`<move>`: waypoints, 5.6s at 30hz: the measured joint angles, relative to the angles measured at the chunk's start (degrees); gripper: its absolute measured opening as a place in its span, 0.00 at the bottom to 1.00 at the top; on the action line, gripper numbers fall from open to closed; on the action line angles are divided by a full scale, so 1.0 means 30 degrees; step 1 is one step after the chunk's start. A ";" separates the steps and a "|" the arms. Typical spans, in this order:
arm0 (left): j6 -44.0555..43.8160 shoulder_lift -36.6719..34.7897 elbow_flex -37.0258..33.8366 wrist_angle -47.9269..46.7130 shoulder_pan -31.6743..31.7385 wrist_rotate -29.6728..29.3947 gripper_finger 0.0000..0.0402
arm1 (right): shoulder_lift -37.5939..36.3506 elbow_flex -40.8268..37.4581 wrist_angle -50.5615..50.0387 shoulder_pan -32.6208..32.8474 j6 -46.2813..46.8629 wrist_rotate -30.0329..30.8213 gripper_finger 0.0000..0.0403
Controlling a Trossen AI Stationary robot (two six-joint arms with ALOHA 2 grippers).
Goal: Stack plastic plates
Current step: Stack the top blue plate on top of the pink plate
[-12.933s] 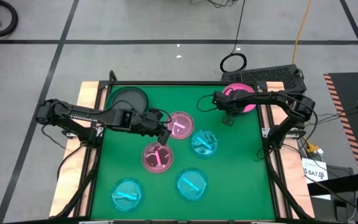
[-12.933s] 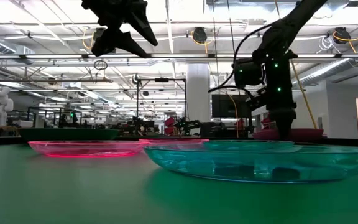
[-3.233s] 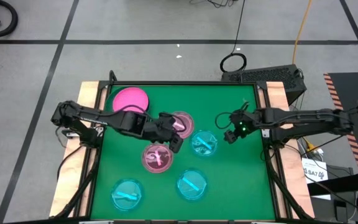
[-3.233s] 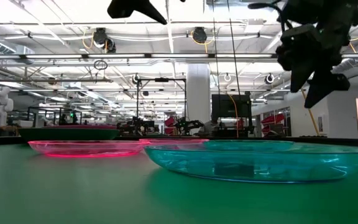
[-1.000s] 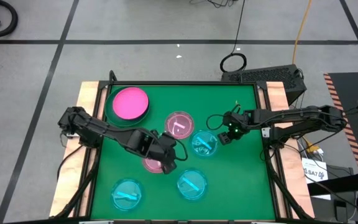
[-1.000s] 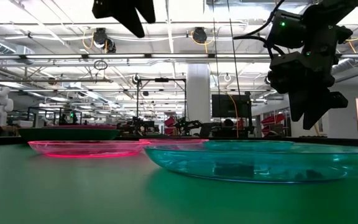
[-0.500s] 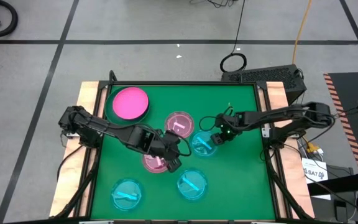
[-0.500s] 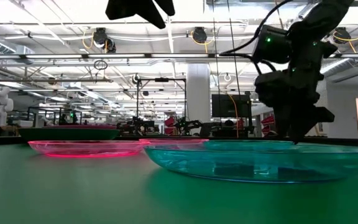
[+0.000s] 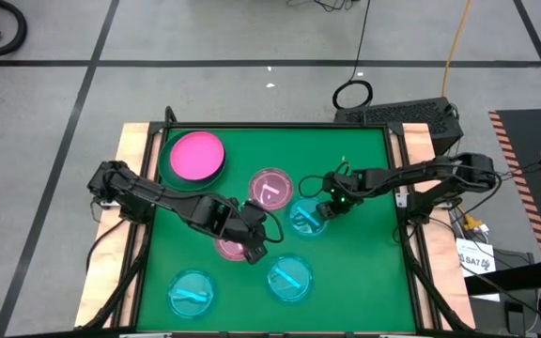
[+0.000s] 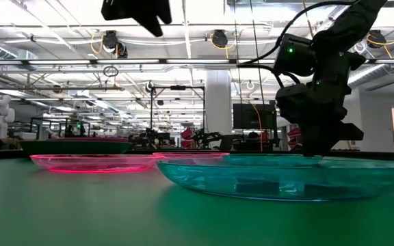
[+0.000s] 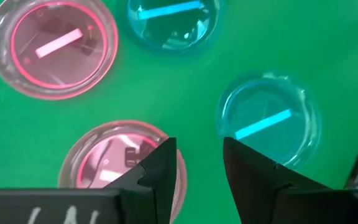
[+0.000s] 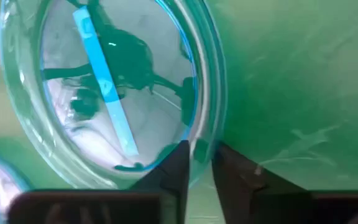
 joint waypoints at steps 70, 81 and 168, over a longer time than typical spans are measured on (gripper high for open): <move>-0.1907 0.0835 0.0087 0.4675 0.8568 0.6572 0.68 | -0.6918 0.0026 0.3027 0.0015 0.3048 0.2088 0.00; -0.2386 0.1169 0.0087 0.5011 0.8247 0.5869 0.46 | -0.6911 0.0026 0.3073 0.0007 0.2305 0.2604 0.00; 1.2564 -0.2718 0.0087 -0.8136 2.4977 0.2187 0.04 | -0.8040 0.0019 0.1272 -0.2200 0.0495 0.2560 0.53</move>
